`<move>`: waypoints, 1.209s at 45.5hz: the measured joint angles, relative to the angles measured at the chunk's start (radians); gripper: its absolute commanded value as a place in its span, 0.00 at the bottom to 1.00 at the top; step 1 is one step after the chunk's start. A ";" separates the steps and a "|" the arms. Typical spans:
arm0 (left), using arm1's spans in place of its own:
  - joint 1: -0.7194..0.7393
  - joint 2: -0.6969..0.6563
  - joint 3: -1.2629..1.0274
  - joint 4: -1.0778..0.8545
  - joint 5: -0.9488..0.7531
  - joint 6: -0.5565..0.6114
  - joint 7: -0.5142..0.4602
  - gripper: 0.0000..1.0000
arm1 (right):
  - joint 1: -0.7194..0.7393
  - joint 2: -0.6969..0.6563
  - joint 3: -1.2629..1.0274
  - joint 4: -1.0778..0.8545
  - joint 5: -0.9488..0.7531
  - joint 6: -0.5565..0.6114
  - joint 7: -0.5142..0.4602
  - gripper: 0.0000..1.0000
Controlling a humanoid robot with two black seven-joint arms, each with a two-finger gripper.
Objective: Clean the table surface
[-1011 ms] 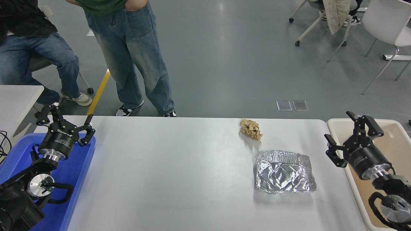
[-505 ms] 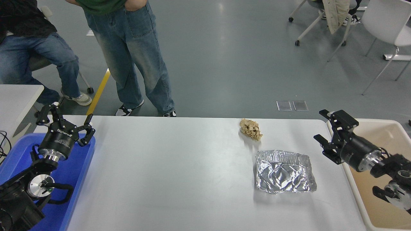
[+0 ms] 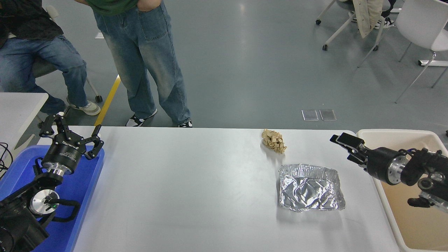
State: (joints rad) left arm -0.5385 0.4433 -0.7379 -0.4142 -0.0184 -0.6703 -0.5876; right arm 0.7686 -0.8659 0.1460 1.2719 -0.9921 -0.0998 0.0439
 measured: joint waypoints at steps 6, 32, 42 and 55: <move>0.000 0.000 0.000 0.000 0.000 0.000 0.000 1.00 | 0.013 0.012 -0.057 -0.019 -0.094 -0.021 -0.019 1.00; 0.000 0.000 0.000 0.000 0.000 0.000 0.000 1.00 | 0.034 0.138 -0.225 -0.127 -0.240 -0.097 -0.035 1.00; 0.000 0.000 0.000 0.000 0.000 0.000 0.000 1.00 | 0.055 0.166 -0.294 -0.149 -0.267 -0.111 -0.034 1.00; 0.000 0.000 0.000 0.000 0.000 0.000 0.000 1.00 | 0.074 0.189 -0.376 -0.220 -0.277 -0.122 -0.028 1.00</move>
State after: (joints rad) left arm -0.5384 0.4433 -0.7378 -0.4142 -0.0184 -0.6704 -0.5875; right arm 0.8431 -0.6773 -0.2302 1.0515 -1.2689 -0.2223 0.0155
